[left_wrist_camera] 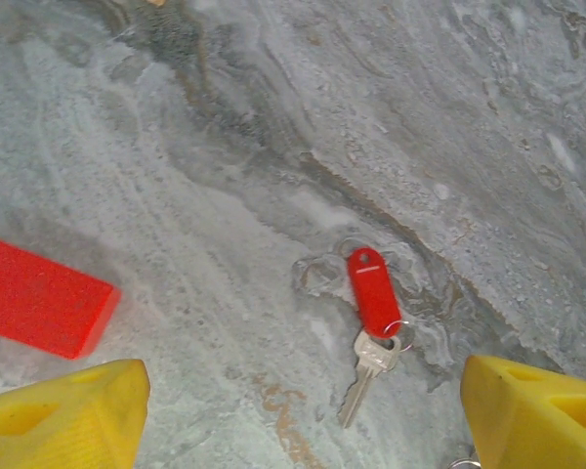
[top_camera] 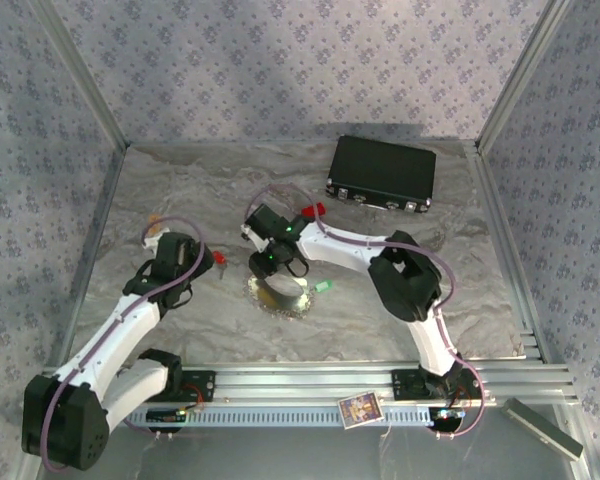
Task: Put the keys on the keyring
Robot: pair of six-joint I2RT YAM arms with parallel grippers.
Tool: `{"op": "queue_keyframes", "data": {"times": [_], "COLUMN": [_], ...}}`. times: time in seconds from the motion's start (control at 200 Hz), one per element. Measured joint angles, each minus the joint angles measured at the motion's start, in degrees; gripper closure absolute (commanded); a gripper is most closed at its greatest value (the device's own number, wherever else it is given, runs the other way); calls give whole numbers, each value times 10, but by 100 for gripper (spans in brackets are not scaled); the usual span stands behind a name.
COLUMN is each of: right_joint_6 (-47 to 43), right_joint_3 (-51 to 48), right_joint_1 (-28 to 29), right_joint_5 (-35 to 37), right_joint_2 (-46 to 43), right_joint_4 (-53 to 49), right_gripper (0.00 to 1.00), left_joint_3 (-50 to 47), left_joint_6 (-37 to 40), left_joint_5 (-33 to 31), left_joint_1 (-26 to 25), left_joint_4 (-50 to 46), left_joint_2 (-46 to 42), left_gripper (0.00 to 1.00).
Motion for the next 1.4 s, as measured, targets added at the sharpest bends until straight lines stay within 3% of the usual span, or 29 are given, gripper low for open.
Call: {"op": "queue_keyframes", "data": {"times": [0.265,0.614,0.804,1.399], "right_joint_6": [1,3,3,3], "right_joint_3": [81,139,145,148], "right_joint_1": [4,5,5,-4], "right_joint_5": [4,5,9,-18], "right_joint_2": [66,105,109,115], "right_joint_4": [-53,-84,-97,-106], "right_gripper": [66,77,84,87], "left_joint_3": [-10,-19,-19,-19], "left_joint_6": [-10,-11,-11,-11], "left_joint_5": [-4,-4,-4,-4], "left_joint_1": [4,4,4,7], "left_joint_4": [-2,-2,-2,-2], "left_joint_2": [-13,-13,-13,-13], "left_gripper": [18,18,18,18]}}
